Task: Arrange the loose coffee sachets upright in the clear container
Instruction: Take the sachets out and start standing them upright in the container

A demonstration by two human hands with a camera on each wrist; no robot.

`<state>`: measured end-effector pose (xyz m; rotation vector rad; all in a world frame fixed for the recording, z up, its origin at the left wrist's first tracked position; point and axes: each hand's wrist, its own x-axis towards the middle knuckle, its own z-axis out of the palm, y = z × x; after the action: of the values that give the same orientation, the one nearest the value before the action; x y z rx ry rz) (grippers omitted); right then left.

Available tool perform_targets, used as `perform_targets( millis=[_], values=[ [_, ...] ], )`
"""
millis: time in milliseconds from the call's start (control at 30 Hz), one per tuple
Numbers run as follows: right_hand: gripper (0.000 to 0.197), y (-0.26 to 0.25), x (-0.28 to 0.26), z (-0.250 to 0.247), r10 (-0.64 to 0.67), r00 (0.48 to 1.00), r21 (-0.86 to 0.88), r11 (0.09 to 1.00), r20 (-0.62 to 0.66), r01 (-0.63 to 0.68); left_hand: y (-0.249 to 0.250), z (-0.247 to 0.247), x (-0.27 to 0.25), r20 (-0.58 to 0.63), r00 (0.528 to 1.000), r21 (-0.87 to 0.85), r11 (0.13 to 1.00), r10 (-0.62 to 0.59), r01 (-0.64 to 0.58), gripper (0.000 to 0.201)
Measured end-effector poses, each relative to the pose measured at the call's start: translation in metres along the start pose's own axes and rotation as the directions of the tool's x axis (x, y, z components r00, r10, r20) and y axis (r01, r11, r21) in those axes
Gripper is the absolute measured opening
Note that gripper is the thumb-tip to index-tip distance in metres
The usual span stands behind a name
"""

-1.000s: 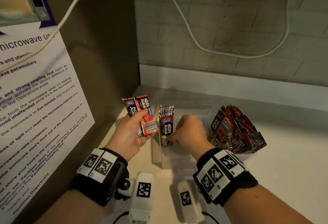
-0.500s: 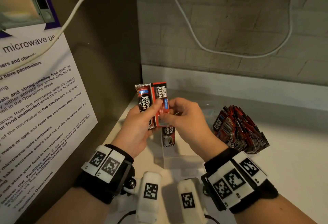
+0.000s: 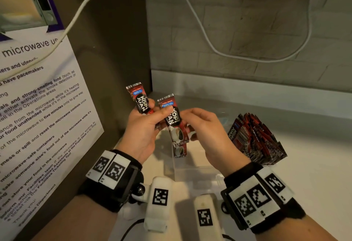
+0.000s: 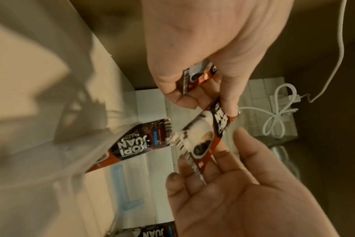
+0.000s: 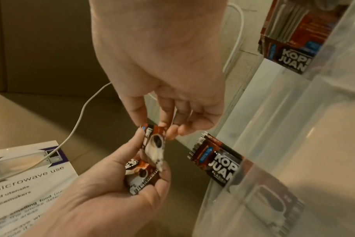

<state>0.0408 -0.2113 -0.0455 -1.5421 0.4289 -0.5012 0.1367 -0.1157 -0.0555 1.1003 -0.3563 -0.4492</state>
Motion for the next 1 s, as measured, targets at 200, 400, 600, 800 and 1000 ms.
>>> perform_targets(
  millis=[200,400,600,800,1000],
  values=[
    [0.018,0.012,0.004,-0.007,-0.097,0.990,-0.331,0.942,-0.106,0.057,-0.008,0.005,-0.005,-0.051,0.999,0.092,0.996,-0.019,0.023,0.026],
    [0.006,0.034,0.012,-0.018,0.078,0.978,-0.532,0.829,-0.195,-0.172,-0.019,0.000,-0.008,-0.160,0.981,0.102,0.986,-0.114,0.131,0.015],
    [0.012,0.043,0.020,-0.008,0.096,0.973,-0.675,0.706,-0.208,-0.214,-0.035,0.006,-0.018,-0.109,0.979,0.085,0.980,-0.171,0.180,0.032],
    [0.014,0.048,0.026,-0.001,0.096,0.981,-0.735,0.651,-0.169,-0.190,-0.032,0.010,-0.027,-0.067,0.981,0.038,0.982,-0.182,0.184,0.028],
    [0.032,0.044,0.021,0.000,0.094,0.983,-0.748,0.639,-0.156,-0.180,-0.030,0.016,-0.034,-0.062,0.986,0.135,0.977,-0.156,0.163,0.028]
  ],
)
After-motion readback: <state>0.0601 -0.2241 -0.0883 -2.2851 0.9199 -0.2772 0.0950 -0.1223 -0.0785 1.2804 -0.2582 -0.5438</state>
